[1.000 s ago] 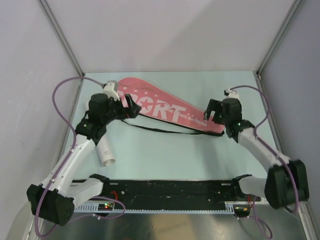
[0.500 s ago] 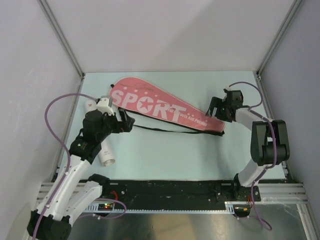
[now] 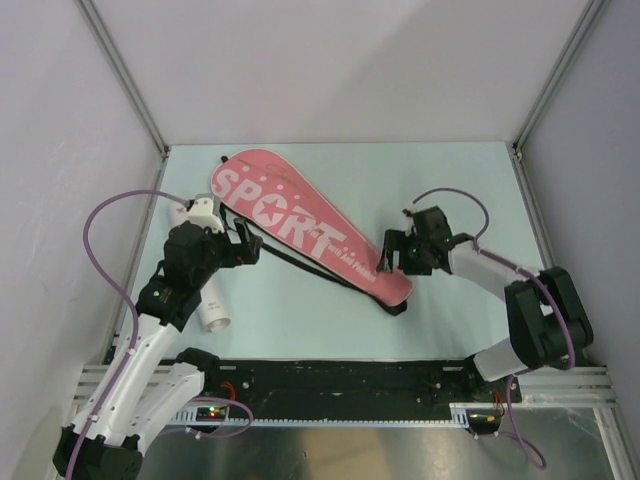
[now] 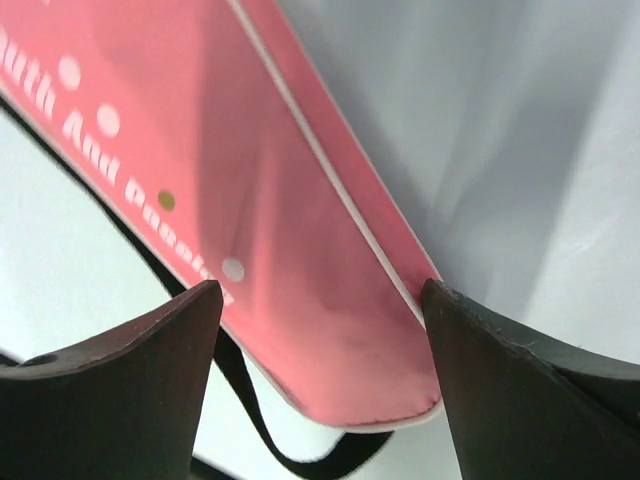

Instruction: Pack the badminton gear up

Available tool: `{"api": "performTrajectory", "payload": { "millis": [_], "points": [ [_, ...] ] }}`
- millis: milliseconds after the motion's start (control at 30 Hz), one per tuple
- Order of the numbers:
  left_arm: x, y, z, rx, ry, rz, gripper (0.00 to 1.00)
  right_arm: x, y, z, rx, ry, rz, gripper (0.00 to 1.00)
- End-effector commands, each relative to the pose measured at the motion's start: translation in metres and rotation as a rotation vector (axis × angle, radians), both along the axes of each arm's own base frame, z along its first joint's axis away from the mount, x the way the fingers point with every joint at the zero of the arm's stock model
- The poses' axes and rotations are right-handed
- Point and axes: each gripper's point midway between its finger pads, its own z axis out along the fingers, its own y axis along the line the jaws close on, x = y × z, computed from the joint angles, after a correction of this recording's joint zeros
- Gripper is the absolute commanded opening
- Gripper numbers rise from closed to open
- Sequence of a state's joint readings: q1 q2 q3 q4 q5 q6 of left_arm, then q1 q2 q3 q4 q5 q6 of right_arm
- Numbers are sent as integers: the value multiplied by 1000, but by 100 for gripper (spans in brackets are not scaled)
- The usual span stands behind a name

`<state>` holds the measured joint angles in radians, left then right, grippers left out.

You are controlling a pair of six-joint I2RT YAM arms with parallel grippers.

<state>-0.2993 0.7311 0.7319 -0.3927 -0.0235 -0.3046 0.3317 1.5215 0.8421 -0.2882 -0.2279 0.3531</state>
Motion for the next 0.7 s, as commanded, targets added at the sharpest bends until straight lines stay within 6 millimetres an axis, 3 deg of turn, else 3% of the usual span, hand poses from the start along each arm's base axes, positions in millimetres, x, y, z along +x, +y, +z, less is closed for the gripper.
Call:
{"api": "performTrajectory", "payload": {
  "millis": [0,400,567,667],
  "points": [
    [-1,0,4,18,-21,-12,100,-54,31,9,84,80,32,85],
    [-12,-15,26,-60,-63,-89,100,-104,96,73,314,-18,214,86],
    [-25,-37,41,-135,-73,-201,100,-102,98,111,348,-136,211,86],
    [-35,-48,59,-142,-125,-279,100,-90,80,146,291,-297,130,88]
  ]
}}
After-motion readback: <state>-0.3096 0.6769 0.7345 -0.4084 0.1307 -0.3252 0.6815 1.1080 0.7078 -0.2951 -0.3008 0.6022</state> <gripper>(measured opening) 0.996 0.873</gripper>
